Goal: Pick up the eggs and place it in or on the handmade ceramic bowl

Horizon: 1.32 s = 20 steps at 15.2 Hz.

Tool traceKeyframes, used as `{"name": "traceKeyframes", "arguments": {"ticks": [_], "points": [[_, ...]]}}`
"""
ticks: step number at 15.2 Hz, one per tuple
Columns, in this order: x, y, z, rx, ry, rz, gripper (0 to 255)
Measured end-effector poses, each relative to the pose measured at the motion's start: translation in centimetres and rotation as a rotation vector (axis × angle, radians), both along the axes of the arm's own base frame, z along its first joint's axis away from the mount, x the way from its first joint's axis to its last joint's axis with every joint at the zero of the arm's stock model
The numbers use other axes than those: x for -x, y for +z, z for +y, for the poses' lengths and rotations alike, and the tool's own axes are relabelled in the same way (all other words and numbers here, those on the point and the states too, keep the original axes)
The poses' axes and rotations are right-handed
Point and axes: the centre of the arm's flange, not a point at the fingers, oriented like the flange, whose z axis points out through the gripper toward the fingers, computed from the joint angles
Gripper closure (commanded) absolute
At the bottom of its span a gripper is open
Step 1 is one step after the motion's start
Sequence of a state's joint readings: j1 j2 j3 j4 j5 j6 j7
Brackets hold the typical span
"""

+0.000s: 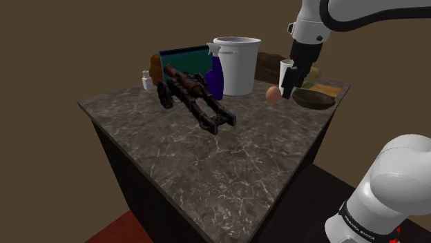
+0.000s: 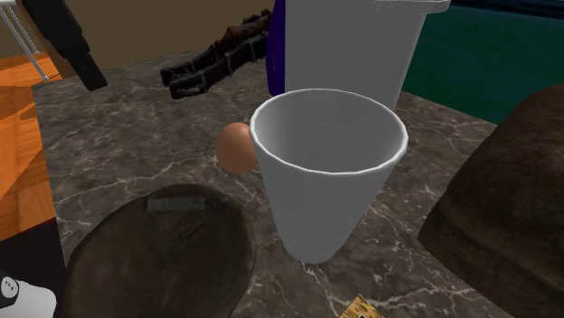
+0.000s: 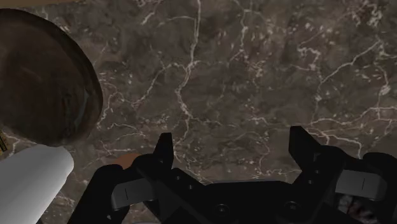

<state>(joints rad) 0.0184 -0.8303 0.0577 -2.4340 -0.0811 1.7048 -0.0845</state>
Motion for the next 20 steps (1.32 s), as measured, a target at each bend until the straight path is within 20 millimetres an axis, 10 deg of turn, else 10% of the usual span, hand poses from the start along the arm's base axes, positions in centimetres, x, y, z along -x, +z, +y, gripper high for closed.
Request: {"name": "traceKeyframes", "arguments": {"ticks": [14, 20], "points": [[-7.0, -5.8, -11.4, -0.05, -0.098, -0.232, 0], [-8.6, -8.2, -12.7, -0.055, -0.109, -0.263, 0]]}}
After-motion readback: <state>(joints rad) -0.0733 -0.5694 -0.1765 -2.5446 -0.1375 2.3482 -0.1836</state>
